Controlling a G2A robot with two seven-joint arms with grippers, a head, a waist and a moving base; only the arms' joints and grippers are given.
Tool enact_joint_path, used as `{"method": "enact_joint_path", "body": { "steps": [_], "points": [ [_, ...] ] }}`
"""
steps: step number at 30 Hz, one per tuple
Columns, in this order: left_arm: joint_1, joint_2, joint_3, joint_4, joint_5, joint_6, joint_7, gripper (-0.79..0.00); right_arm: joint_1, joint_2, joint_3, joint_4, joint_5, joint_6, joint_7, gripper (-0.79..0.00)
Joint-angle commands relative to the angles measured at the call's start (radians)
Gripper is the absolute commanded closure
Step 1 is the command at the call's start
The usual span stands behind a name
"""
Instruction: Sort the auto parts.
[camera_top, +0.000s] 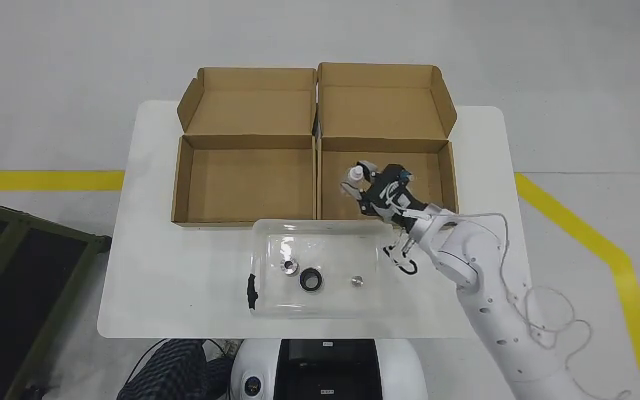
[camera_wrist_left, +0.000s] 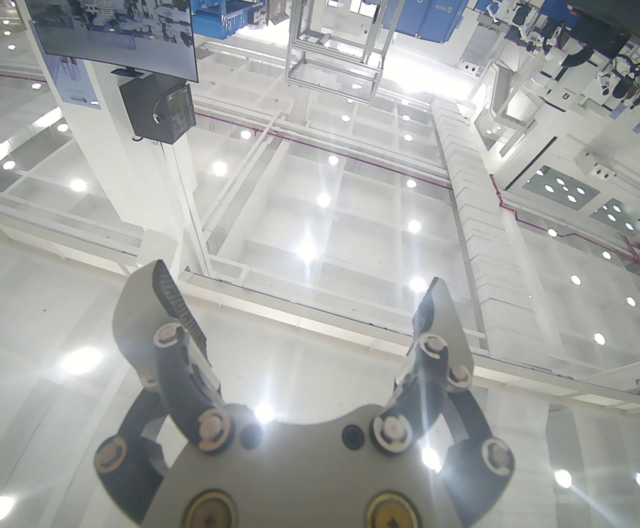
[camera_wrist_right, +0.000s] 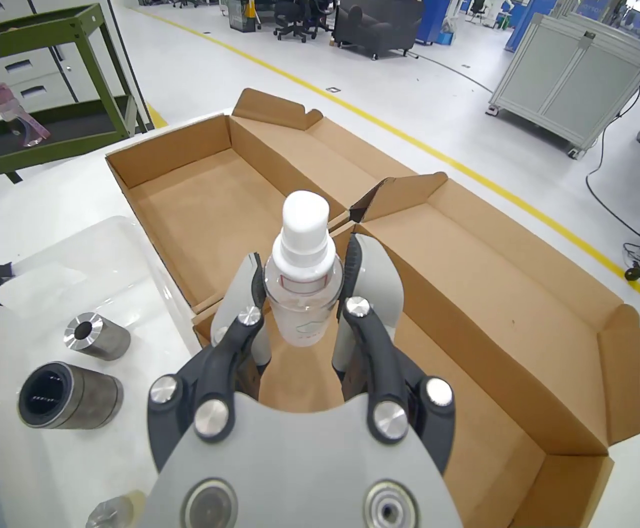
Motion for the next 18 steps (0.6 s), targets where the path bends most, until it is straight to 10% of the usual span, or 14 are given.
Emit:
{"method": "enact_joint_path", "body": {
  "steps": [1, 18],
  "points": [
    [0.000, 0.000, 0.000, 0.000, 0.000, 0.000, 0.000, -0.785, 0.019, -0.003, -0.016, 0.018, 0.000, 0.009, 0.012, 0.000],
    [0.000, 0.000, 0.000, 0.000, 0.000, 0.000, 0.000, -0.785, 0.140, -0.034, -0.127, 0.155, -0.023, 0.088, 0.095, 0.000]
  ]
}}
